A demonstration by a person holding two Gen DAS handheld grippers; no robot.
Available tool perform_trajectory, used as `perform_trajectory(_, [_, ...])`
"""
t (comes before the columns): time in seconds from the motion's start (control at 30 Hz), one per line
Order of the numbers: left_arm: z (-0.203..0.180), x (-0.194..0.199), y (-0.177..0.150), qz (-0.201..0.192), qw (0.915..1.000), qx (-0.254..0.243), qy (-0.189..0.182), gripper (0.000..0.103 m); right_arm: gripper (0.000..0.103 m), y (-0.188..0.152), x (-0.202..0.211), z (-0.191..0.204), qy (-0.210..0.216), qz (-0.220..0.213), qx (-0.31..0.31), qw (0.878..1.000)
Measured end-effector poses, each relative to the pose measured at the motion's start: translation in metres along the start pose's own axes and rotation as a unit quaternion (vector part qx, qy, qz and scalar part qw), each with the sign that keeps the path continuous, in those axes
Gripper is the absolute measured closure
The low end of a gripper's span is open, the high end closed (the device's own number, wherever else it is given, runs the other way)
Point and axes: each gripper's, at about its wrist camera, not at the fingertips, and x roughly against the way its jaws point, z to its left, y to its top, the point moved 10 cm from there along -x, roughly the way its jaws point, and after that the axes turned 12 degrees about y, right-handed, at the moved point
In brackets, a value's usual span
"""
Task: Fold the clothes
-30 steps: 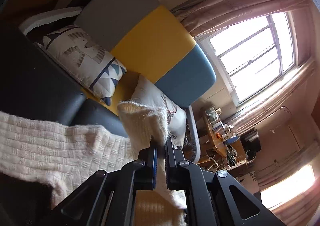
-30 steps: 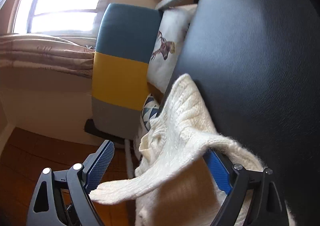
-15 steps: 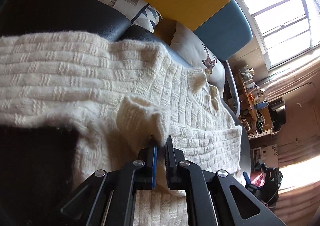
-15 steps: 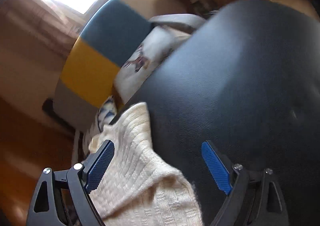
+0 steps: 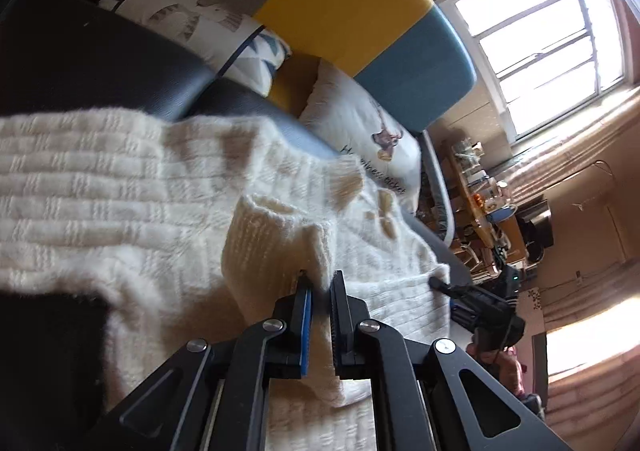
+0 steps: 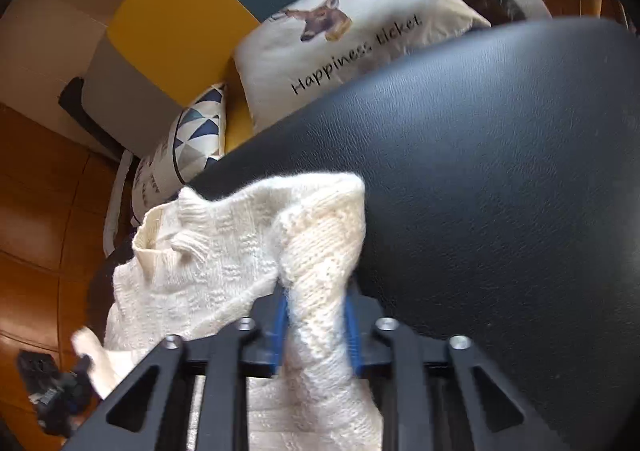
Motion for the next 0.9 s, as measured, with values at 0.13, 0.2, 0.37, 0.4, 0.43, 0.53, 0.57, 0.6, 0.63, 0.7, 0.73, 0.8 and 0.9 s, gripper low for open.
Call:
perform_trajectory(0.13, [-0.074,0.044,0.034,-0.074,0.9923,-0.050,-0.085,0.096,0.085,0.001,0.031,-0.008,-0.155,-0.036,0.118,0.980])
perform_trajectory(0.2, [-0.090,0.053,0.046,-0.107,0.9887,-0.070,-0.078,0.096,0.085,-0.001,0.036,-0.023,-0.212,-0.039,0.132,0.968])
perform_trajectory(0.37, [-0.042,-0.007,0.036,-0.056,0.9955,-0.075,0.011,0.096,0.076,0.001,0.064,-0.052,-0.091,-0.084,0.008,0.992])
perform_trajectory(0.4, [-0.026,-0.017,0.029,-0.044,0.9962,-0.070,0.028,0.096,0.075,0.002,0.074,-0.054,-0.066,-0.096,-0.010,0.993])
perform_trajectory(0.43, [-0.009,-0.027,0.022,-0.031,0.9964,-0.065,0.044,0.096,0.071,0.000,0.080,-0.051,-0.031,-0.101,-0.024,0.994])
perform_trajectory(0.53, [0.035,-0.045,0.007,-0.005,0.9971,-0.030,0.069,0.096,0.068,-0.019,0.093,-0.034,0.086,-0.096,-0.071,0.989])
perform_trajectory(0.57, [0.047,-0.048,0.004,0.000,0.9972,-0.014,0.074,0.096,0.068,-0.029,0.097,-0.027,0.120,-0.091,-0.085,0.985])
perform_trajectory(0.6, [0.055,-0.048,0.001,0.006,0.9975,-0.001,0.070,0.096,0.065,-0.040,0.099,-0.019,0.151,-0.083,-0.100,0.980])
perform_trajectory(0.63, [0.060,-0.048,-0.001,0.010,0.9978,0.010,0.065,0.096,0.063,-0.055,0.096,-0.012,0.171,-0.069,-0.116,0.976])
perform_trajectory(0.7, [0.063,-0.047,-0.003,0.014,0.9981,0.021,0.056,0.096,0.062,-0.085,0.090,0.001,0.207,-0.042,-0.147,0.966])
perform_trajectory(0.73, [0.060,-0.047,-0.002,0.014,0.9982,0.021,0.055,0.096,0.061,-0.100,0.083,0.003,0.208,-0.036,-0.161,0.964])
perform_trajectory(0.8, [0.053,-0.047,0.000,0.012,0.9985,0.015,0.052,0.096,0.057,-0.120,0.068,0.003,0.198,-0.026,-0.180,0.963])
perform_trajectory(0.9, [0.038,-0.046,0.005,0.008,0.9989,0.007,0.045,0.096,0.056,-0.127,0.047,-0.004,0.177,-0.041,-0.210,0.961])
